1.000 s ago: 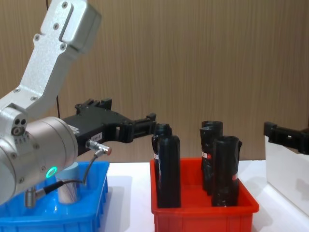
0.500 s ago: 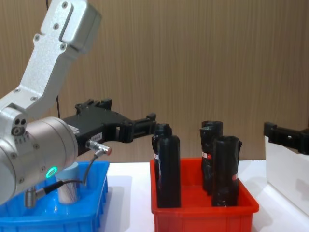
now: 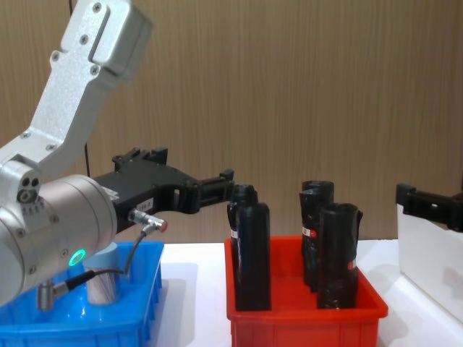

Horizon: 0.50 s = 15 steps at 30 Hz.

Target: Pick the cotton swabs from the blue box and place them into the white box.

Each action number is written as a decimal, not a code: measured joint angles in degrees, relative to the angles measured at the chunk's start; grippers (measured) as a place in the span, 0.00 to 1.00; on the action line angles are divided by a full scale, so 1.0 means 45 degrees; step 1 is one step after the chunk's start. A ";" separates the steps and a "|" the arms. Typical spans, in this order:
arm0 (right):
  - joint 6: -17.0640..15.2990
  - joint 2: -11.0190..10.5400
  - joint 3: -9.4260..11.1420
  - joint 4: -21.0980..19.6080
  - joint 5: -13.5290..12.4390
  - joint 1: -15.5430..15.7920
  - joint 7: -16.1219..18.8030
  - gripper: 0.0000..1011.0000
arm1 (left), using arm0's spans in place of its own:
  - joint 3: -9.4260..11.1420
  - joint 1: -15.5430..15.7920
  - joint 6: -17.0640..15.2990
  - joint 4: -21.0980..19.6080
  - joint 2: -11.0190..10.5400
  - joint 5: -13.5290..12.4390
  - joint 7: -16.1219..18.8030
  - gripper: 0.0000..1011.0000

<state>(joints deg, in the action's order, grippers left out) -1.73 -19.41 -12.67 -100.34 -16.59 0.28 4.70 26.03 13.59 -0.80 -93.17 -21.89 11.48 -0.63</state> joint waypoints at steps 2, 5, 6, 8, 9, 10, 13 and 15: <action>0.0055 -0.0002 0.0044 0.0177 -0.0062 -0.0119 0.0173 0.99 | 0.0000 0.0000 0.0000 0.0000 0.0000 0.0000 0.0000 0.99; 0.0146 0.0007 0.0110 0.0524 -0.0146 -0.0348 0.0440 0.99 | 0.0000 -0.0001 0.0000 0.0000 0.0000 0.0000 0.0000 0.99; 0.0177 0.0011 0.0129 0.0612 -0.0169 -0.0406 0.0531 0.99 | 0.0000 0.0000 0.0000 0.0000 0.0000 -0.0001 0.0000 0.99; 0.0249 0.0025 0.0172 0.0867 -0.0239 -0.0566 0.0723 0.99 | 0.0000 0.0000 0.0000 0.0000 -0.0001 0.0000 0.0000 0.99; 0.0269 0.0026 0.0184 0.0935 -0.0255 -0.0611 0.0780 0.99 | 0.0000 0.0000 0.0000 0.0000 -0.0001 0.0000 0.0000 0.99; 0.0306 0.0033 0.0209 0.1073 -0.0288 -0.0703 0.0902 0.99 | 0.0001 0.0000 0.0000 0.0000 0.0000 -0.0001 0.0000 0.99; 0.0349 0.0054 0.0244 0.1343 -0.0360 -0.0891 0.1151 0.99 | 0.0001 0.0000 0.0000 0.0000 0.0000 -0.0001 0.0000 0.99; 0.0391 0.0098 0.0287 0.1746 -0.0428 -0.1188 0.1484 0.99 | 0.0000 -0.0001 0.0000 0.0000 0.0000 -0.0001 0.0000 0.99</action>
<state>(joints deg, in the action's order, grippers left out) 0.03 -18.96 -11.38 -92.48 -18.51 -5.06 11.37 26.03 13.59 -0.79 -93.17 -21.89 11.48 -0.63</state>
